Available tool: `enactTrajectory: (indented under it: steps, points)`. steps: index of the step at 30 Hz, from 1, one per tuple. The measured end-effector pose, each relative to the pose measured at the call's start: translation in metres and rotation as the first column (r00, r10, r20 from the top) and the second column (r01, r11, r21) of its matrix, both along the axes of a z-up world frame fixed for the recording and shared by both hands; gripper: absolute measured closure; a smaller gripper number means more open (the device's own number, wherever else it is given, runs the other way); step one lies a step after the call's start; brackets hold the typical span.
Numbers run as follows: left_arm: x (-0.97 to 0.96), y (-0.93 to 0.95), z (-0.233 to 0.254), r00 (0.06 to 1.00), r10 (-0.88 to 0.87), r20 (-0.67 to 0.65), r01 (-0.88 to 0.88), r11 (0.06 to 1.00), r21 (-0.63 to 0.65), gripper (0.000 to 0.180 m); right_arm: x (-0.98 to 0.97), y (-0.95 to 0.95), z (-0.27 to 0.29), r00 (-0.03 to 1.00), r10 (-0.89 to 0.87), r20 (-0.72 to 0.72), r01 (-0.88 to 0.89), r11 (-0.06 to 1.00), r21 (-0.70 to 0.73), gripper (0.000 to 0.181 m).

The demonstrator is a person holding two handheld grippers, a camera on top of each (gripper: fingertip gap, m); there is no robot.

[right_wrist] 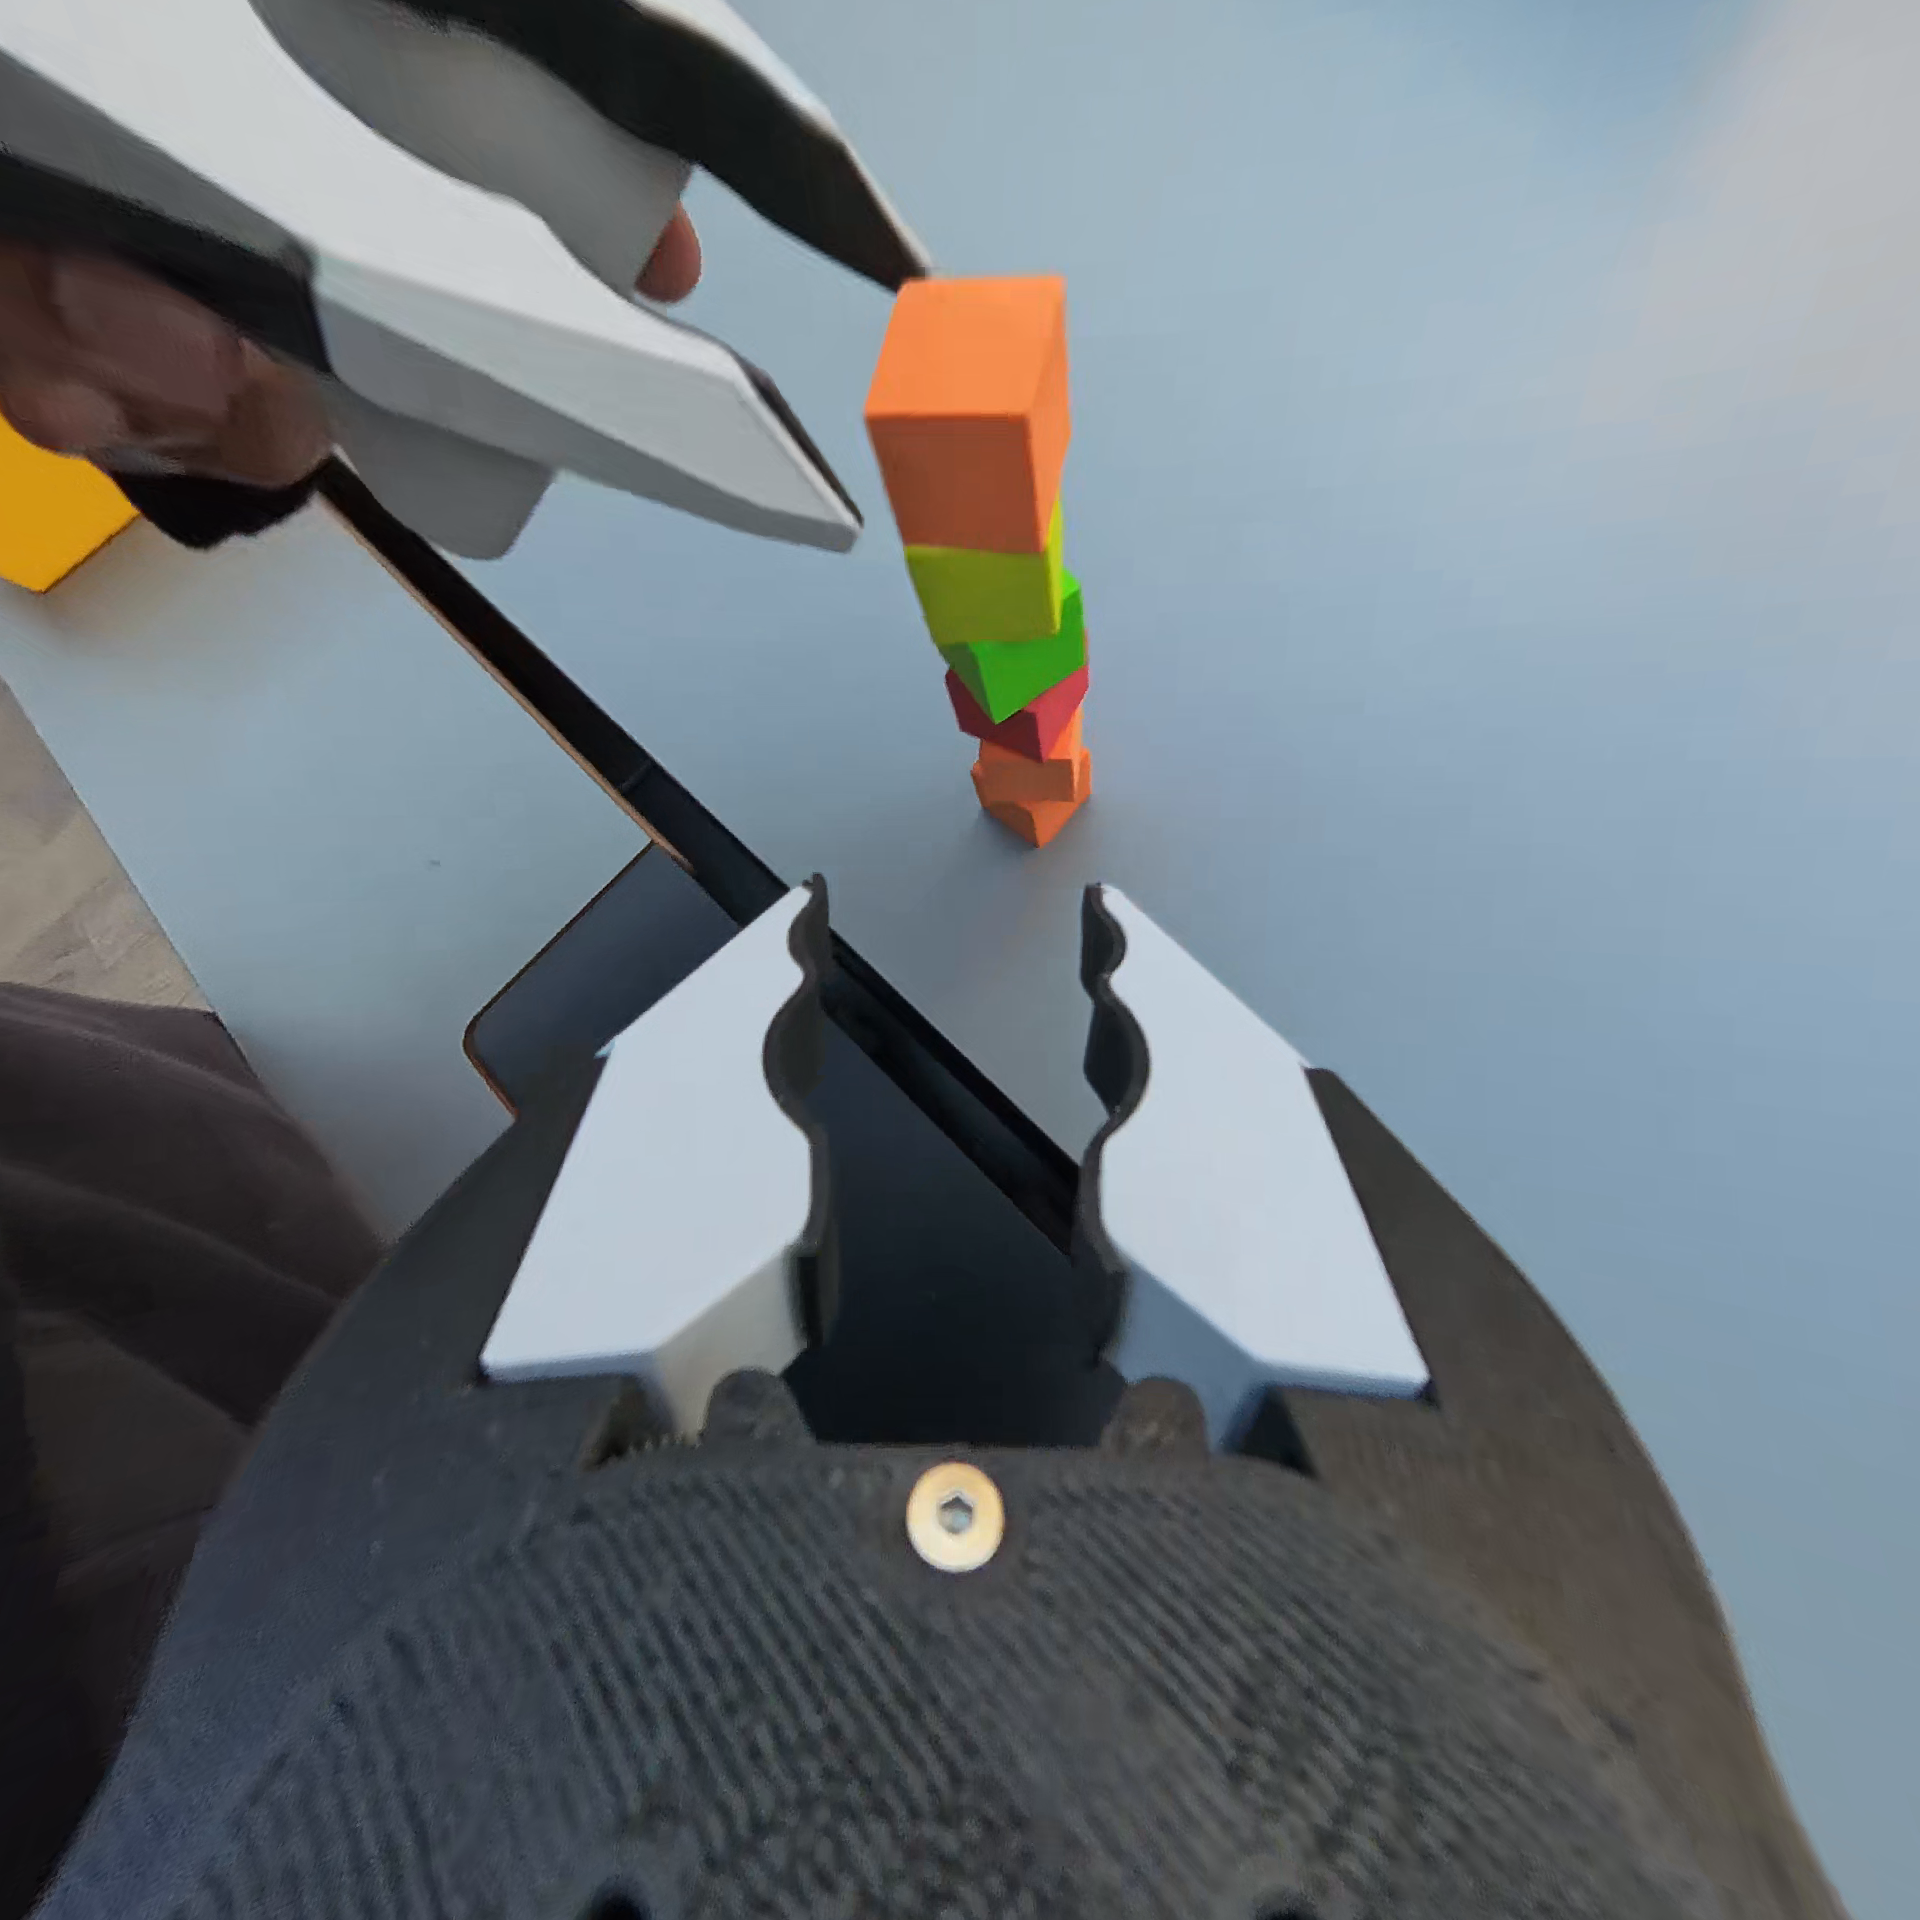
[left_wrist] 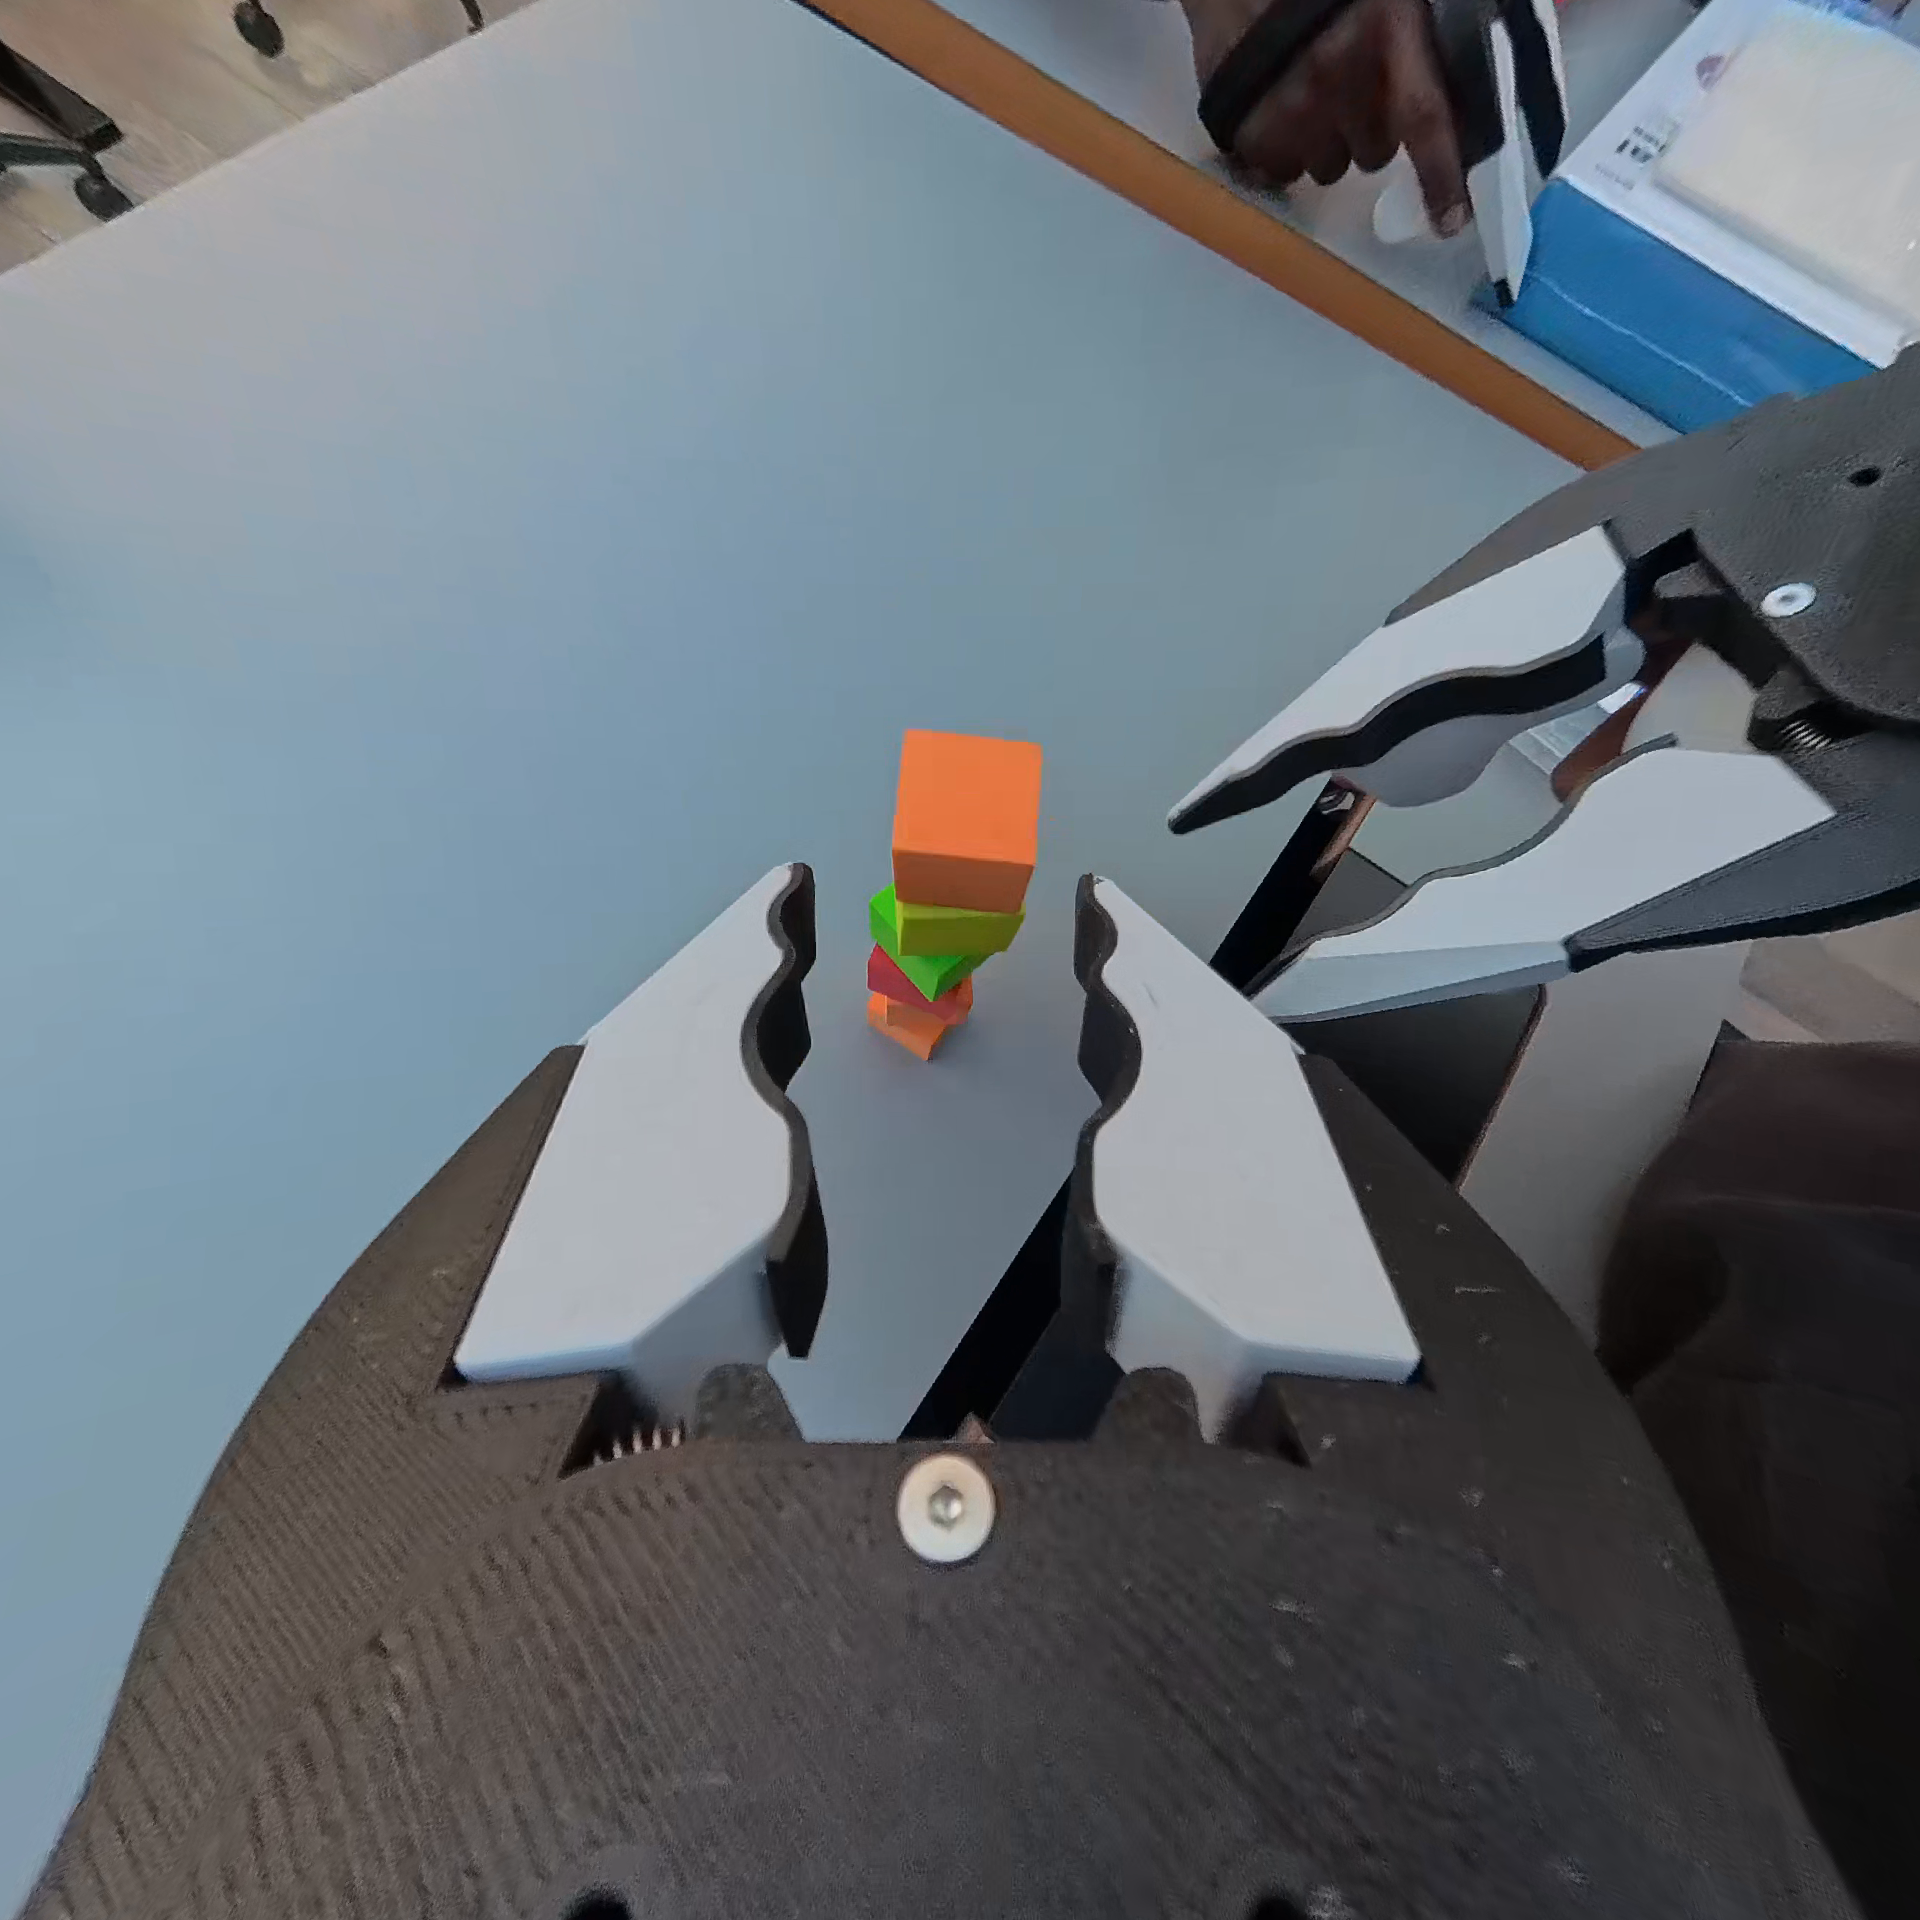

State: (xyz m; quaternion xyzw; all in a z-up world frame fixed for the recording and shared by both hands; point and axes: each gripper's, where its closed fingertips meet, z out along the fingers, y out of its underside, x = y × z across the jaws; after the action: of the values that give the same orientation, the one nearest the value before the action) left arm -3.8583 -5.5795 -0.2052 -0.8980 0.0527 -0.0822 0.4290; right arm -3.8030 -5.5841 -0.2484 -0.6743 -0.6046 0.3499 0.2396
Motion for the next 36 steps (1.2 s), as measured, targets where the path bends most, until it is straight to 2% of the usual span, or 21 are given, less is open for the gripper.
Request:
enactTrajectory:
  steps: [3,5,8,10,12,15,18,21,23,25,27,33,36]
  points:
    - [-0.010,-0.018,-0.007,0.999,0.040,0.004,-0.040,0.999,-0.029,0.132,0.002,-0.024,-0.025,0.990,0.118,0.075,-0.116,0.993,-0.022,0.157]
    - [-0.019,-0.033,-0.014,0.997,0.071,-0.007,-0.071,0.996,-0.061,0.135,0.001,-0.053,-0.028,0.960,0.269,0.076,-0.267,0.963,-0.039,0.181]
    - [-0.034,-0.052,-0.015,0.989,0.148,-0.005,-0.148,0.987,-0.064,0.141,-0.006,-0.097,-0.018,0.872,0.488,0.041,-0.490,0.870,0.054,0.181]
    - [-0.043,-0.062,-0.014,0.978,0.206,0.020,-0.204,0.977,-0.060,0.142,-0.008,-0.118,-0.025,0.807,0.585,0.080,-0.590,0.800,0.108,0.181]
    - [-0.049,-0.070,-0.015,0.969,0.245,0.040,-0.242,0.968,-0.064,0.146,-0.013,-0.117,-0.044,0.781,0.604,0.160,-0.625,0.753,0.207,0.181]
    - [-0.054,-0.077,-0.011,0.962,0.272,0.042,-0.269,0.962,-0.049,0.150,-0.034,-0.079,-0.063,0.862,0.476,0.176,-0.506,0.772,0.384,0.181]
    - [-0.053,-0.084,-0.008,0.961,0.275,0.036,-0.274,0.961,-0.039,0.151,-0.055,-0.018,-0.057,0.972,0.223,0.067,-0.229,0.864,0.449,0.181]
    - [-0.052,-0.093,-0.010,0.959,0.282,0.025,-0.281,0.959,-0.037,0.151,-0.050,0.052,-0.051,0.989,-0.143,0.025,0.126,0.927,0.352,0.181]
    - [-0.053,-0.100,-0.011,0.955,0.293,0.034,-0.292,0.956,-0.036,0.151,-0.035,0.072,-0.057,0.960,-0.273,0.064,0.256,0.945,0.203,0.181]
    - [-0.054,-0.105,-0.012,0.951,0.306,0.048,-0.304,0.952,-0.033,0.152,-0.016,0.078,-0.067,0.933,-0.337,0.126,0.332,0.941,0.064,0.181]
    - [-0.058,-0.109,-0.013,0.946,0.319,0.058,-0.318,0.948,-0.032,0.152,0.009,0.084,-0.074,0.900,-0.398,0.175,0.402,0.915,0.014,0.181]
    - [-0.071,-0.114,-0.017,0.928,0.359,0.096,-0.357,0.933,-0.035,0.154,0.058,0.076,-0.064,0.866,-0.470,0.170,0.479,0.878,-0.014,0.179]
    - [-0.073,-0.111,-0.019,0.925,0.361,0.117,-0.359,0.933,-0.037,0.154,0.063,0.053,-0.061,0.910,-0.382,0.162,0.384,0.923,0.017,0.163]
